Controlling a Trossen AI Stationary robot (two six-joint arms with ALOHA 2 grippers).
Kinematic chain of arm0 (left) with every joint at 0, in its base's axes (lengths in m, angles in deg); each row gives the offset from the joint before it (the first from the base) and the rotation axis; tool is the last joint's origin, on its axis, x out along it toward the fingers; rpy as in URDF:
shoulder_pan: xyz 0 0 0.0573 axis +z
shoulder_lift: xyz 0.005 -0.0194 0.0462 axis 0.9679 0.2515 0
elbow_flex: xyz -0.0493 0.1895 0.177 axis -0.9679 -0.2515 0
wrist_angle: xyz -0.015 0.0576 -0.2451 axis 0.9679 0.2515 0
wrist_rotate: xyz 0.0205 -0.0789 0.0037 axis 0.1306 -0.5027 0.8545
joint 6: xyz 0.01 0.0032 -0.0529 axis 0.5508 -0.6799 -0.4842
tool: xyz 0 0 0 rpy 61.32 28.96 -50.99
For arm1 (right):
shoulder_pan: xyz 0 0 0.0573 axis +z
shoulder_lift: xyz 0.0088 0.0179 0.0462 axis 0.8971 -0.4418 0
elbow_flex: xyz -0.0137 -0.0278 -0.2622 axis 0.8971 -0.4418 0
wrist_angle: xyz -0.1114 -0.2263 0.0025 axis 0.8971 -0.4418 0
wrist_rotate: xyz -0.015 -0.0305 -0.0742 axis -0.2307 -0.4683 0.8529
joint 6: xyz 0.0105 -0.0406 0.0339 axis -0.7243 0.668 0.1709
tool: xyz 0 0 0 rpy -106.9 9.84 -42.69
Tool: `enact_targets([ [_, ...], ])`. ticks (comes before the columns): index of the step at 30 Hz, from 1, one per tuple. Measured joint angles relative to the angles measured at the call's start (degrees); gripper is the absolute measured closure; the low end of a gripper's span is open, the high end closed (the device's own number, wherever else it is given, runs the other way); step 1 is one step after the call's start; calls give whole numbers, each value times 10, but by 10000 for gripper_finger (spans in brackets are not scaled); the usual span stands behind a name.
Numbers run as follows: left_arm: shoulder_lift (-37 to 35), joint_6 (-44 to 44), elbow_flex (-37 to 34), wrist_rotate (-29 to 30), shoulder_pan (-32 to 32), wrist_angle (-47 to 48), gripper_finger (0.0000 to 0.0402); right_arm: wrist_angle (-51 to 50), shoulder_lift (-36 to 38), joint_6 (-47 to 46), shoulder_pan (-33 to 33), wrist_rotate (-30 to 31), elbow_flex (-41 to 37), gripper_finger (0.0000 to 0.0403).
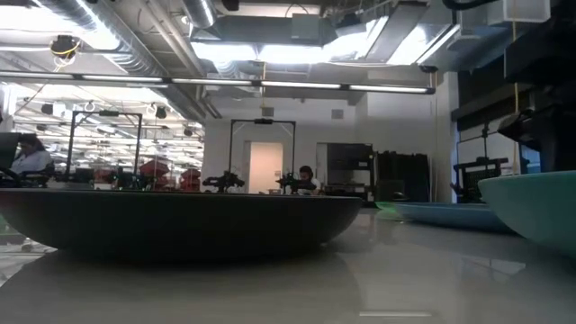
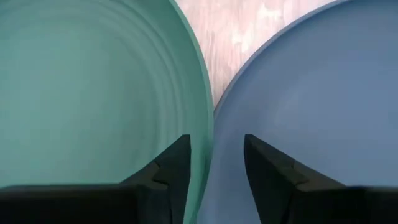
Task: Stack plastic plates
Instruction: Stack the green plate into the blue plate
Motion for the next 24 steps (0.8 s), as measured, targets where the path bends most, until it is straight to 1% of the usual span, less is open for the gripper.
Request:
enact_targets([
  [6,0,0,0,0,0,0,397,11,-8,0,0,-1,0,328],
  [12,0,0,0,1,3,0,397,22,-8,12,-1,-14,0,391],
  [14,0,0,0,1,3,0,397,23,-8,13,-1,-16,0,398],
  [17,0,0,0,1,4,0,397,25,-8,13,-2,-26,0,394],
  [24,0,-1,0,1,4,0,397,34,-8,13,-1,-35,0,401],
])
